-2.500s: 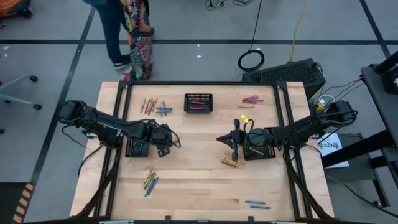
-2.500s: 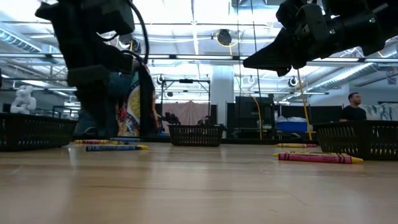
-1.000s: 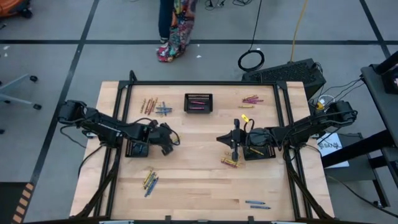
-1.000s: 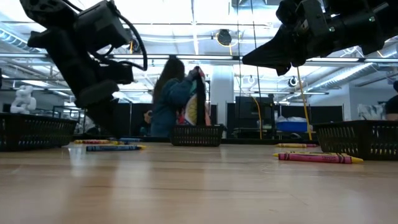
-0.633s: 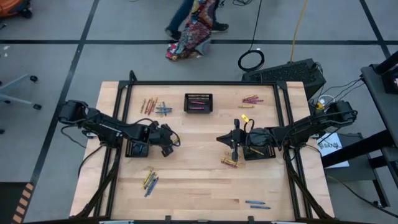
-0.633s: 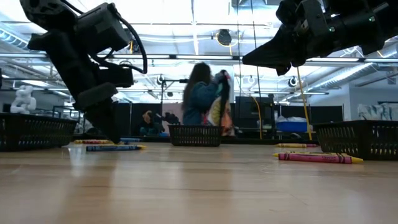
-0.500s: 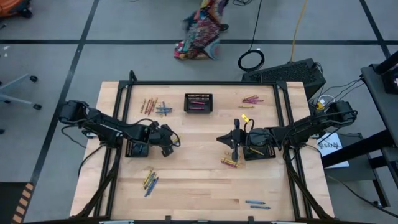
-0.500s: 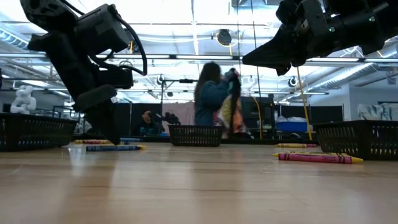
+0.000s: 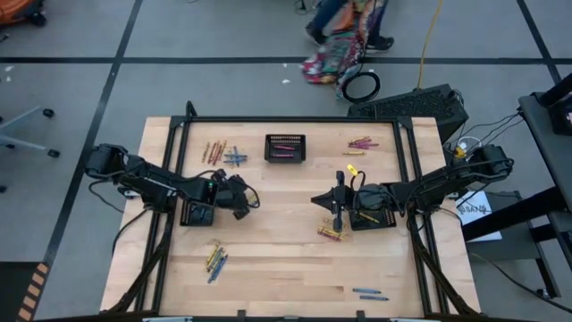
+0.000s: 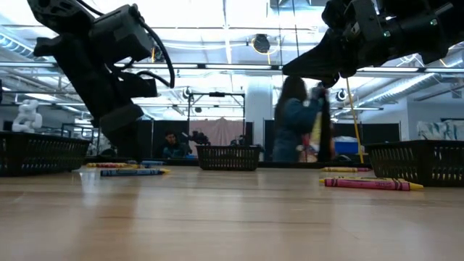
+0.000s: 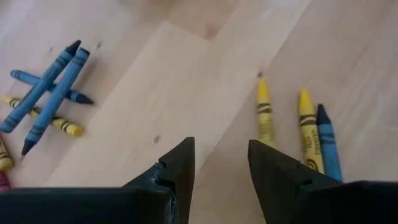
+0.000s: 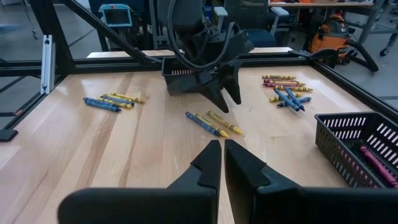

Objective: Sort crayons
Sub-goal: Put the yellow crayon into the bottom right black bin, then put the red crayon into the top black bin

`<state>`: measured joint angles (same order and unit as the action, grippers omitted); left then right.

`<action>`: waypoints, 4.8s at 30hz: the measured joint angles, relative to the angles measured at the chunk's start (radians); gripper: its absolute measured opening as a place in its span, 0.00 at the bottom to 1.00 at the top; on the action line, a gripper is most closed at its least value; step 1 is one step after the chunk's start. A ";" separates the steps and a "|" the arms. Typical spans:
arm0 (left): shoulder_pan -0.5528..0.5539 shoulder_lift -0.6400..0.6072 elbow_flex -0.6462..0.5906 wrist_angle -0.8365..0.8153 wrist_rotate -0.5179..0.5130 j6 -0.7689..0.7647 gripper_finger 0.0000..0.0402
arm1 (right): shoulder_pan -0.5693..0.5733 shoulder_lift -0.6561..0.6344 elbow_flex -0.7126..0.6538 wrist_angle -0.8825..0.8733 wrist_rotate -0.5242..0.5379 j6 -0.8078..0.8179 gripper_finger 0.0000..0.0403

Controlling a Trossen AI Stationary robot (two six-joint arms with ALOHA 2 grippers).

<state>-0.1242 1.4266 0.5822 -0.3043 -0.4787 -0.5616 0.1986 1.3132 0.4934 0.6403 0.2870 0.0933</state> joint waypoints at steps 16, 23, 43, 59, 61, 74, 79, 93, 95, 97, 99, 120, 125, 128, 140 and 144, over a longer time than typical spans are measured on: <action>0.000 -0.002 -0.074 0.069 0.114 -0.005 0.35 | 0.000 0.000 0.000 0.000 0.000 0.000 0.02; 0.000 -0.004 -0.107 0.099 0.159 -0.006 0.14 | 0.000 0.000 0.000 0.000 -0.001 0.007 0.02; -0.007 -0.162 -0.083 0.623 0.057 0.390 0.03 | 0.000 0.071 0.000 0.095 -0.102 0.039 0.04; -0.007 -0.044 -0.081 1.253 0.337 0.578 0.03 | -0.005 0.241 0.053 0.701 -0.052 -0.120 0.28; -0.007 -0.031 -0.081 1.278 0.344 0.578 0.03 | -0.010 0.249 0.093 0.670 -0.052 -0.130 0.29; -0.011 -0.006 -0.076 1.290 0.375 0.583 0.03 | -0.029 0.356 0.286 0.499 -0.102 -0.157 0.29; -0.014 -0.006 -0.076 1.290 0.375 0.602 0.03 | -0.029 0.353 0.299 0.487 -0.105 -0.165 0.26; -0.014 -0.008 -0.076 1.215 0.373 0.583 0.13 | -0.029 0.339 0.298 0.419 -0.099 -0.170 0.03; -0.012 -0.008 -0.076 1.179 0.367 0.567 0.20 | -0.026 0.313 0.298 0.355 -0.076 -0.168 0.03; -0.012 -0.008 -0.076 1.137 0.360 0.562 0.26 | -0.019 0.272 0.299 0.252 -0.042 -0.167 0.02; -0.011 -0.008 -0.076 1.103 0.348 0.546 0.31 | -0.009 0.228 0.299 0.130 -0.012 -0.166 0.01; -0.012 -0.008 -0.076 1.047 0.305 0.543 0.41 | 0.039 -0.195 0.298 -1.612 -0.147 0.479 0.01; -0.012 -0.008 -0.076 1.049 0.305 0.543 0.41 | 0.039 -0.158 0.298 -1.673 -0.162 0.438 0.01; -0.011 -0.008 -0.076 1.049 0.305 0.544 0.41 | 0.039 -0.135 0.298 -1.670 -0.186 0.402 0.01; -0.011 -0.008 -0.076 1.049 0.305 0.543 0.41 | 0.039 -0.048 0.298 -1.661 -0.160 0.448 0.21; -0.011 -0.008 -0.076 1.049 0.305 0.543 0.41 | 0.040 -0.060 0.298 -1.654 -0.141 0.495 0.23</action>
<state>-0.1349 1.4189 0.5060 0.7449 -0.1741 -0.0185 0.2382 1.2529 0.7918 -1.0137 0.1460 0.5887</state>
